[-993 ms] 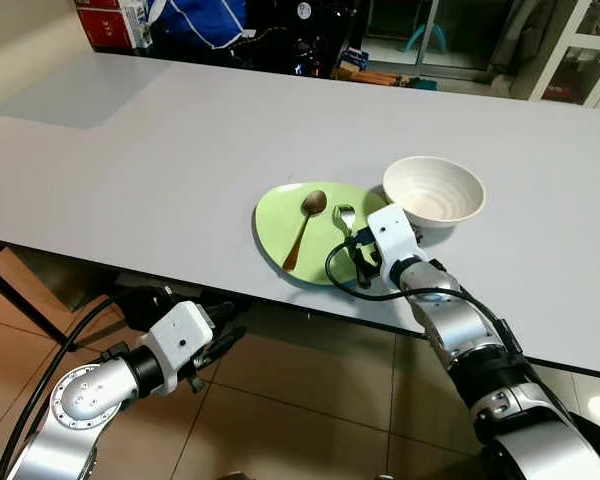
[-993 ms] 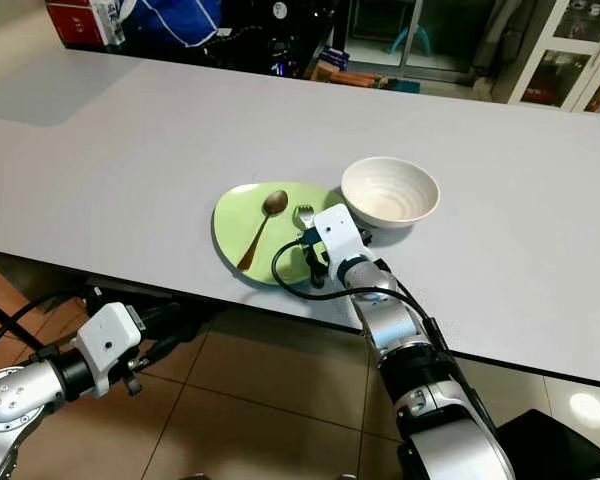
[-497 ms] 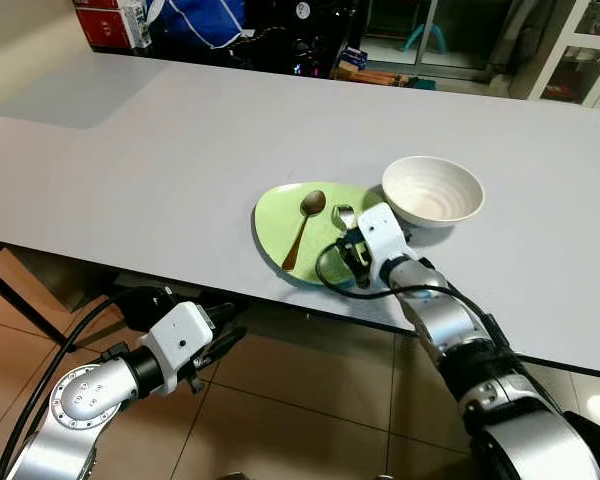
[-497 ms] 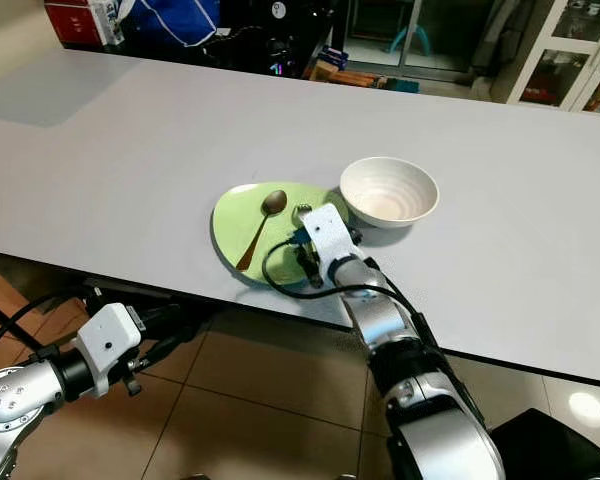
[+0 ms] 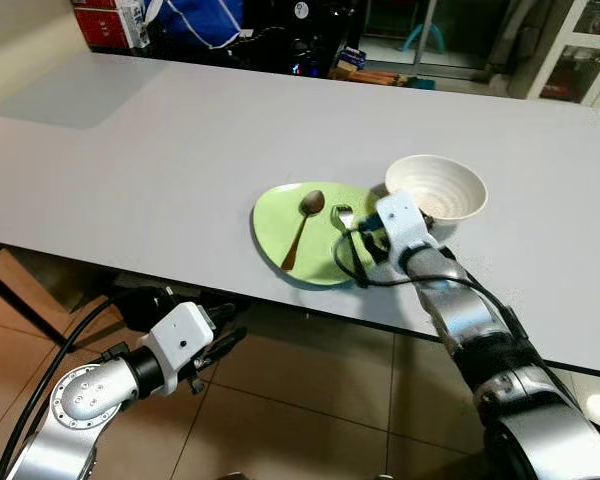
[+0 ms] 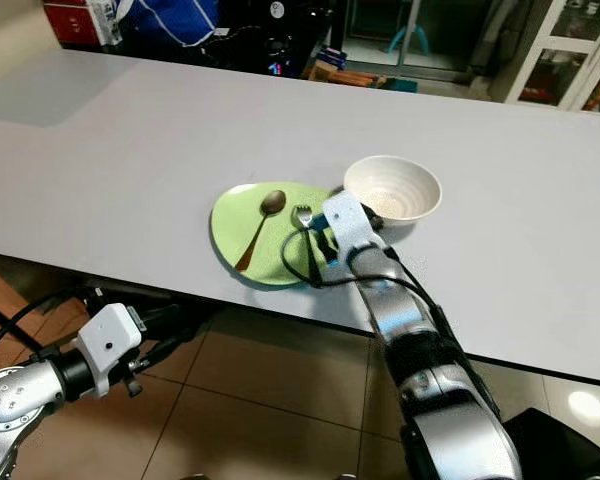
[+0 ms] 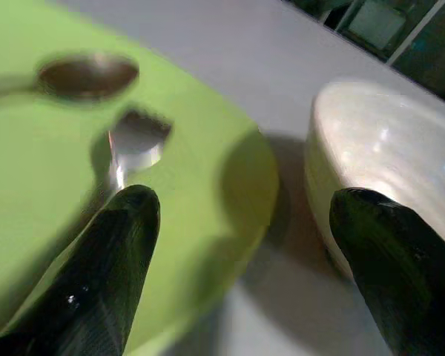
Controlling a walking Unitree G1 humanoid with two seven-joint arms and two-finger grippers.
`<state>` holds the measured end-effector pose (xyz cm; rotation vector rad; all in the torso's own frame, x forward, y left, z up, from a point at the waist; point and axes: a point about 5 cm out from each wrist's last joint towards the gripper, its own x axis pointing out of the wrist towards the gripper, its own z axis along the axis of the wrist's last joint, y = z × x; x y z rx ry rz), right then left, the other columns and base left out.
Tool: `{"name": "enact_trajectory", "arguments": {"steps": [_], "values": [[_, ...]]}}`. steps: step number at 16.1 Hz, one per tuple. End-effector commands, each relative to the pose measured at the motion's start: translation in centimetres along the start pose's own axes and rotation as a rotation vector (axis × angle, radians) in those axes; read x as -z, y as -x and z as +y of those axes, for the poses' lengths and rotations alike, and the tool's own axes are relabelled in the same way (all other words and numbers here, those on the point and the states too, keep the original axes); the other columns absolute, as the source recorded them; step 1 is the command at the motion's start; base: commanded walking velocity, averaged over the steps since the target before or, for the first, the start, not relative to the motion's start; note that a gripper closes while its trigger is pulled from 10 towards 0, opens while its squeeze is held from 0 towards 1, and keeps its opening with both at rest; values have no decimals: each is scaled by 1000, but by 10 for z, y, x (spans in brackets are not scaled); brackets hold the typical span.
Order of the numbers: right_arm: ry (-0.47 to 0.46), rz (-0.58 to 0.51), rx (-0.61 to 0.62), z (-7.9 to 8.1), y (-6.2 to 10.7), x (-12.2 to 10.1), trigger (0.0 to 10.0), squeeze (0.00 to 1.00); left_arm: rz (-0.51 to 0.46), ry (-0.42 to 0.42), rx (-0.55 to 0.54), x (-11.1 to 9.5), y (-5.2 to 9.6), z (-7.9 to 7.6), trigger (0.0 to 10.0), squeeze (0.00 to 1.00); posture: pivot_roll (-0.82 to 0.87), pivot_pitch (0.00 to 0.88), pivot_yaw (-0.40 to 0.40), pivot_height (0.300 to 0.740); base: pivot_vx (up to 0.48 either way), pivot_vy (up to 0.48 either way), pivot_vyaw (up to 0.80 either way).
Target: Setting the table
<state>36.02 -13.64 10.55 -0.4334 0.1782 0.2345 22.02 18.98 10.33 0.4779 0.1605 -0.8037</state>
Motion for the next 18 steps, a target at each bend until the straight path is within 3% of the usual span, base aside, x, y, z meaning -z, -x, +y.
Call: {"name": "enact_trajectory", "arguments": {"steps": [1, 5, 9, 18], "values": [[26, 9, 0, -1, 3, 6, 10000, 0, -2, -5, 21, -2, 0, -3, 10000, 0, 26, 67, 17, 740, 0, 0, 0], [43, 12, -12, 2, 6, 10, 10000, 0, -3, -7, 25, -2, 0, -2, 10000, 0, 25, 67, 22, 740, 0, 0, 0], [43, -14, -41, 12, 3, 1, 10000, 0, -3, -11, 25, -3, 0, -1, 10000, 0, 28, 64, 24, 740, 0, 0, 0], [58, -28, -63, 19, 0, -6, 10000, 0, -3, -10, 27, -4, -1, -1, 10000, 0, 26, 65, 24, 740, 0, 0, 0]]}}
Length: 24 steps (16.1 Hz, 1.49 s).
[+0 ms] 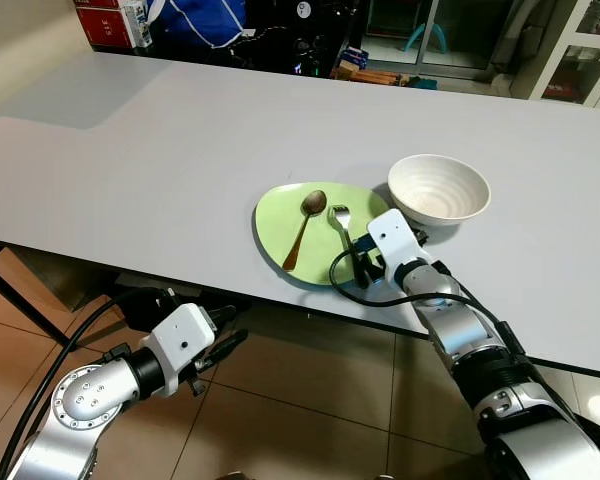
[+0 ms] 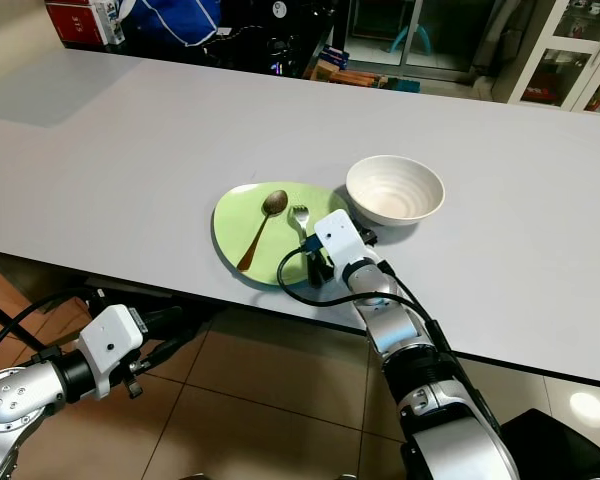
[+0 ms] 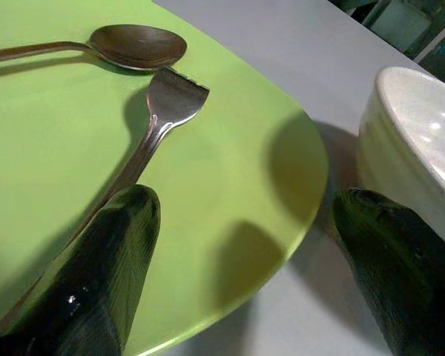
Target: Setting the table
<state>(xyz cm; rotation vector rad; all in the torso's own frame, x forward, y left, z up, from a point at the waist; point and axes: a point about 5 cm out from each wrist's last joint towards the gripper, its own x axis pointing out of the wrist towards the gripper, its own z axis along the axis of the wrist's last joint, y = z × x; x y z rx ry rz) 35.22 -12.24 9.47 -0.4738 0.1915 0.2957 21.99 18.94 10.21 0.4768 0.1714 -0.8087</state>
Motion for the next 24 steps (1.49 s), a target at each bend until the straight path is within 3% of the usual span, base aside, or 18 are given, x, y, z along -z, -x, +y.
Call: {"name": "enact_trajectory", "arguments": {"steps": [1, 3, 5, 8, 9, 12, 15, 19, 24], "values": [[15, -37, -6, 1, -3, -12, 10000, 0, -11, -15, 19, -5, -1, 0, 10000, 0, 26, 64, 24, 740, 0, 0, 0], [11, -53, 9, -3, -3, -15, 10000, 0, -12, -15, 18, -5, -1, 0, 10000, 0, 27, 64, 25, 740, 0, 0, 0], [-11, -86, 66, -19, 2, -20, 10000, 0, -13, -15, 16, -5, -1, 0, 10000, 0, 27, 64, 25, 740, 0, 0, 0], [-46, -128, 114, -46, 19, -22, 10000, 0, -13, -16, 19, -5, -1, 0, 10000, 0, 28, 61, 21, 740, 0, 0, 0], [-44, -142, 100, -56, 32, -22, 10000, 0, -16, -16, 22, -5, -1, 0, 10000, 0, 20, 54, 24, 740, 0, 0, 0], [5, -103, -6, -64, 58, -12, 10000, 0, -22, -10, 62, -5, 0, -4, 10000, 0, 13, 45, 27, 740, 0, 0, 0], [67, -13, -120, -66, 88, 7, 10000, 0, 8, -22, 147, 2, 7, -14, 10000, 0, 3, 31, 35, 740, 0, 0, 0], [79, 36, -121, -54, 95, 16, 10000, 0, 78, -59, 111, 20, 17, -11, 10000, 0, 5, 15, 30, 740, 0, 0, 0], [65, 25, -125, -33, 87, 11, 10000, 0, 60, -50, 76, 30, 14, -9, 10000, 0, 6, 22, 30, 740, 0, 0, 0]]}}
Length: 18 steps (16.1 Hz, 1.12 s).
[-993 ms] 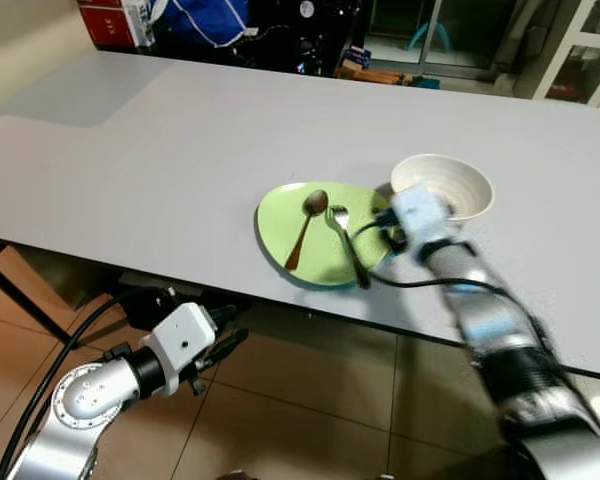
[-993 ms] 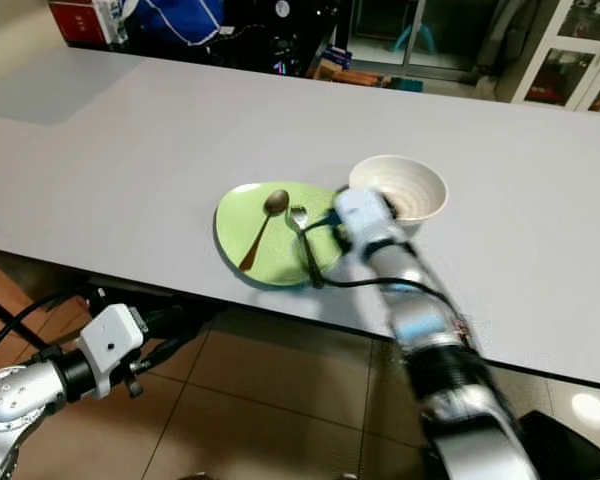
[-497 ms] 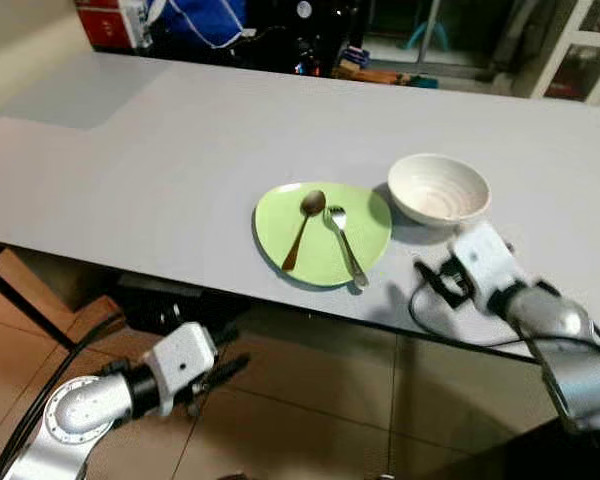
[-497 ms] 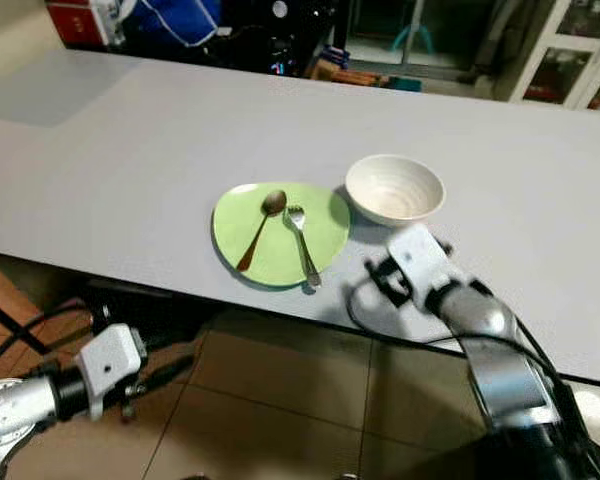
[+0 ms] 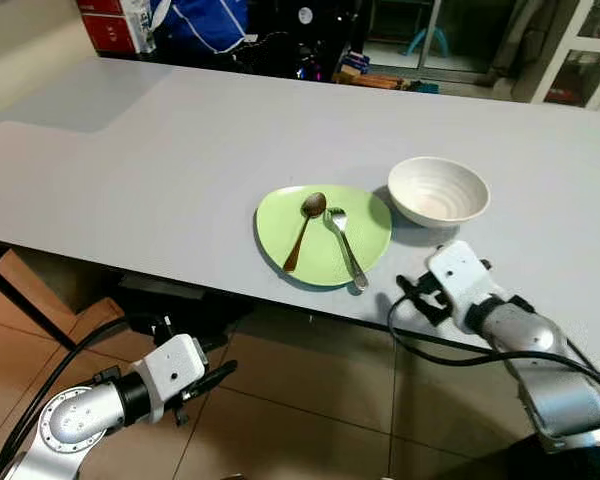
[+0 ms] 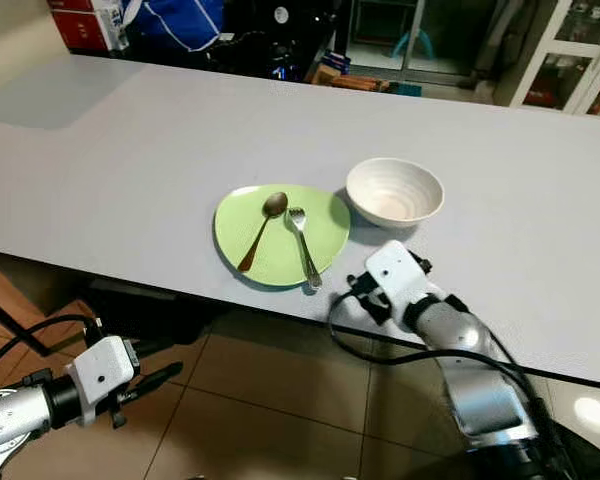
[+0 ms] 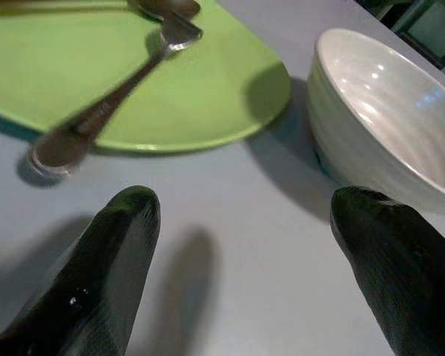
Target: Setting the table
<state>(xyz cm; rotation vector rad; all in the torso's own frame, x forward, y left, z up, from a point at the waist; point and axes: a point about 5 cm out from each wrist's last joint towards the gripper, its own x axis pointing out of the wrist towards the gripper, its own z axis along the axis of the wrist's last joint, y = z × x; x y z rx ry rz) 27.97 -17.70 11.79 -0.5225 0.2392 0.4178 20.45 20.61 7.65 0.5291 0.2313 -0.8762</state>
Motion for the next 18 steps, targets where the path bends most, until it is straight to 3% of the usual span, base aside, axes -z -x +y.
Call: {"name": "enact_trajectory", "arguments": {"steps": [1, 7, 11, 18], "values": [[11, -3, -8, 3, -2, -3, 10000, 0, -1, -14, -5, 1, 0, 1, 10000, 0, 5, 25, 30, 740, 0, 0, 0], [88, -2, -65, 18, -14, -5, 10000, 0, -23, -16, -18, 4, -6, 2, 10000, 0, 6, 32, 30, 740, 0, 0, 0], [116, 7, -86, 32, -23, 1, 10000, 0, -64, -25, -18, -11, -12, 5, 10000, 0, 6, 33, 32, 740, 0, 0, 0], [119, -33, -60, 36, -38, -11, 10000, 0, -85, -31, -23, -27, -10, 6, 10000, 0, 9, 38, 30, 740, 0, 0, 0]]}}
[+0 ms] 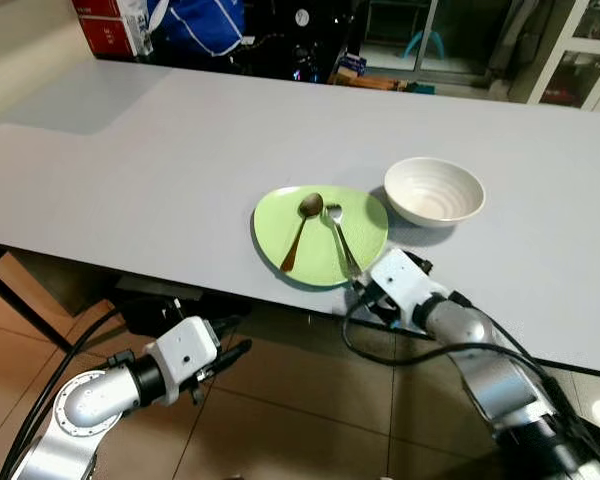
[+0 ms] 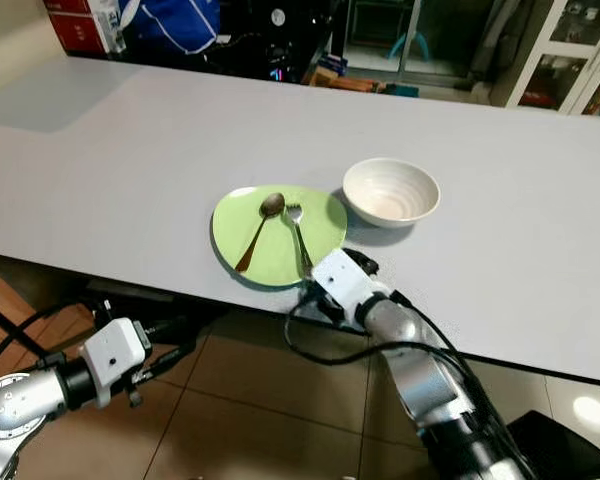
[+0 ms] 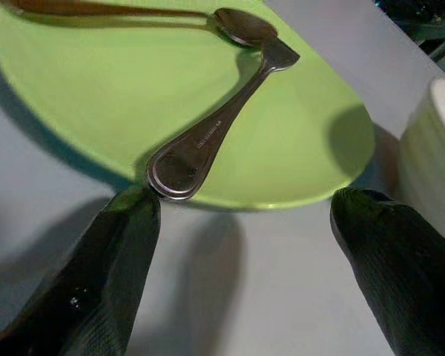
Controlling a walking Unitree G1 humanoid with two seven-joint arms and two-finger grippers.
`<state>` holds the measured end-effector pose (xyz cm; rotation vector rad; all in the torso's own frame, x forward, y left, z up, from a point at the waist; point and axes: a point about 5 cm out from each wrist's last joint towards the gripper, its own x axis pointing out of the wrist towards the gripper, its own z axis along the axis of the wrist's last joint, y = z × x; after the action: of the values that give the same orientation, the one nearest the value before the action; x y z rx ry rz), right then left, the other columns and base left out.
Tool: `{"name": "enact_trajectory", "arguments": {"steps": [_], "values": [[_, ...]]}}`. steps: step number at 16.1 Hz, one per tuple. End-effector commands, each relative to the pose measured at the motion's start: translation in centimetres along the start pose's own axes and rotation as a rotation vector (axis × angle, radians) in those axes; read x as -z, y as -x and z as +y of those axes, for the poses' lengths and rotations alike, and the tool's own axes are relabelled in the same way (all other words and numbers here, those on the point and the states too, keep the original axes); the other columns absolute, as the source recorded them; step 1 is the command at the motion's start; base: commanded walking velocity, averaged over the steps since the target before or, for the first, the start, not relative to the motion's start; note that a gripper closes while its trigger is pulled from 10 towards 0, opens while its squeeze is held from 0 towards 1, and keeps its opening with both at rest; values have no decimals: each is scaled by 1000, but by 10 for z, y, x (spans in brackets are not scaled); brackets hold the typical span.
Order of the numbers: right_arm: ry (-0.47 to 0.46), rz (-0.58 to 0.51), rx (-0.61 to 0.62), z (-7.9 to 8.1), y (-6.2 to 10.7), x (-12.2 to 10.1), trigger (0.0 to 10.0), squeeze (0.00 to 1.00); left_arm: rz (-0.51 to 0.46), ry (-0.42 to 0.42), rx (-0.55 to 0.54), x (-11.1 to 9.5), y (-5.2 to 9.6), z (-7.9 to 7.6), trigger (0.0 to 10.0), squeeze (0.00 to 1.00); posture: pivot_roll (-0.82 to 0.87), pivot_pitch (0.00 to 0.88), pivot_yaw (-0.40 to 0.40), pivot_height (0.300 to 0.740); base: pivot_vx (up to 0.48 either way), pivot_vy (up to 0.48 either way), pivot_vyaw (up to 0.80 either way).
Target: Setting the table
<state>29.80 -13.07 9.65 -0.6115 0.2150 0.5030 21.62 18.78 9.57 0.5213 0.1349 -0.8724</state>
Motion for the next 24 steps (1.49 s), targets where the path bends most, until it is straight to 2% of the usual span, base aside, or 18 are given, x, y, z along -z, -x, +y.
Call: {"name": "enact_trajectory", "arguments": {"steps": [1, 9, 13, 16, 18, 19, 20, 21, 23, 24], "values": [[20, -15, 15, -2, -3, -4, 10000, 0, -1, 1, 6, -4, 1, 0, 10000, 0, 9, 38, 30, 740, 0, 0, 0], [10, -60, -17, 3, -8, -15, 10000, 0, 8, 12, 5, -7, 1, -2, 10000, 0, 7, 37, 24, 740, 0, 0, 0], [-38, -75, -80, 10, 0, -13, 10000, 0, 13, 15, 3, -7, 0, -2, 10000, 0, 7, 35, 24, 740, 0, 0, 0], [-23, -43, -58, 2, 11, -4, 10000, 0, 15, 22, 1, -6, 0, -1, 10000, 0, 5, 34, 26, 740, 0, 0, 0], [-107, -97, 6, -11, 20, -12, 10000, 0, -12, 62, -90, -11, -3, 8, 10000, 0, 4, 32, 26, 740, 0, 0, 0], [-185, -172, 64, -22, 27, -24, 10000, 0, -11, 115, -223, -13, -6, 21, 10000, 0, 1, 31, 30, 740, 0, 0, 0], [-283, -252, 178, -39, 36, -39, 10000, 0, -75, 195, -411, -26, -14, 39, 10000, 0, -3, 22, 28, 740, 0, 0, 0], [-335, -318, 281, -52, 44, -52, 10000, 0, -164, 235, -529, -44, -23, 51, 10000, 0, -6, 20, 27, 740, 0, 0, 800], [-467, -366, 384, -55, 50, -63, 10000, 0, -189, 208, -608, -65, -37, 56, 10000, 0, -14, 7, 31, 740, 0, 0, 800], [-596, -328, 456, -49, 50, -55, 10000, 0, -191, 157, -619, -78, -47, 55, 10000, 0, -21, 0, 34, 740, 0, 0, 800]]}}
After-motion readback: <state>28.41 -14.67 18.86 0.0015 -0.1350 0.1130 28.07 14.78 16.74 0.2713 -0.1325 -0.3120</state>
